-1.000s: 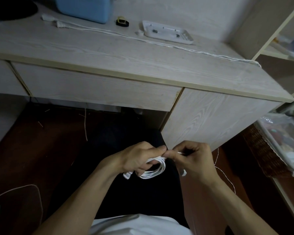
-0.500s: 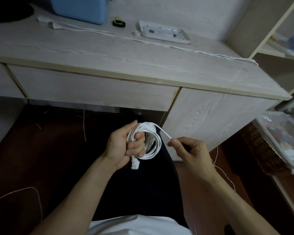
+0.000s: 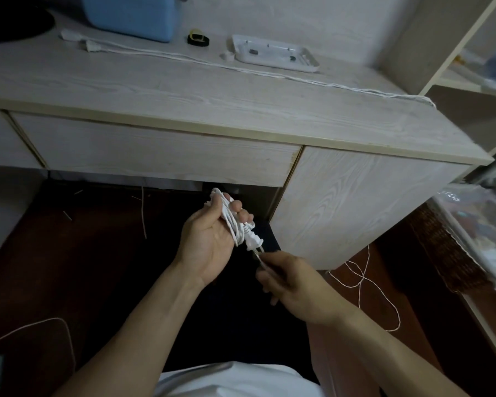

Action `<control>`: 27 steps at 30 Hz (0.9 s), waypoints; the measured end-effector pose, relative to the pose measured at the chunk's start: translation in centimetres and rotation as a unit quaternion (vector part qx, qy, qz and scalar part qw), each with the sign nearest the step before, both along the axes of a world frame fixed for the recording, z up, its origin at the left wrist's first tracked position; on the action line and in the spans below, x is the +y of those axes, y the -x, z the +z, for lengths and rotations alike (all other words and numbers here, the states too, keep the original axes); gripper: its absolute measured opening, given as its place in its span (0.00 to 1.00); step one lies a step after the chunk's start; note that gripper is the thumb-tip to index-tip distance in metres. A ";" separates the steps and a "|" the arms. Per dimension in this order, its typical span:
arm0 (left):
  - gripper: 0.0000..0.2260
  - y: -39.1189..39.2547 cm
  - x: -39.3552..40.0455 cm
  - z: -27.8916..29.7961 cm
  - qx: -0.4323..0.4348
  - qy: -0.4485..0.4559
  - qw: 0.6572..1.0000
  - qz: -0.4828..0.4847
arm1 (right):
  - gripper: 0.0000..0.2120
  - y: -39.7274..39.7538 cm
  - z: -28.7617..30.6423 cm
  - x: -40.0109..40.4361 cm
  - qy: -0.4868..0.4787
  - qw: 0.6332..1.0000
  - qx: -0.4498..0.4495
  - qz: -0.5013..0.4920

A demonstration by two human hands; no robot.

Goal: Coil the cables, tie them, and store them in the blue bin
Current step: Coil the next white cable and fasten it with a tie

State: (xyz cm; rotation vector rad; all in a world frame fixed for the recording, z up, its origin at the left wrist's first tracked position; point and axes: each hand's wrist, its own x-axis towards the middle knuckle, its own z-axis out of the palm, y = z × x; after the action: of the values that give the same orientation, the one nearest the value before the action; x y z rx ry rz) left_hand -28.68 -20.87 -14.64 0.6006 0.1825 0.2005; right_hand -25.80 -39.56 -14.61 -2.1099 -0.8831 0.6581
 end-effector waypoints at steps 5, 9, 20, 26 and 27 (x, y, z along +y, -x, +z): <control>0.06 0.0 -1.2 -0.3 0.032 -0.068 0.994 0.080 | 0.29 0.6 -0.3 0.4 -0.006 0.996 -0.086 0.002; 0.05 0.0 -2.2 -0.7 0.027 -0.199 0.972 0.121 | 0.25 0.6 -0.4 0.3 -0.010 0.990 -0.137 -0.010; 0.08 0.7 -2.5 -1.3 0.017 -0.480 0.868 0.123 | 0.09 0.8 0.0 0.4 -0.094 0.980 -0.067 -0.160; 0.10 0.7 -2.4 -1.9 0.065 -0.558 0.827 -0.032 | 0.09 0.3 0.5 0.0 -0.145 0.971 -0.145 -0.121; 0.11 0.7 -2.4 -1.8 0.072 -0.548 0.831 -0.064 | 0.09 0.3 0.5 -0.1 -0.151 0.971 -0.151 -0.109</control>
State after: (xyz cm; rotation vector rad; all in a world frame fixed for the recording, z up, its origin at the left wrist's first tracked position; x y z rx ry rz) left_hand -29.40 -23.31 -16.48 1.7809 0.1613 0.1134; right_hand -26.07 -39.64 -14.08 -2.0155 -0.8357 0.0787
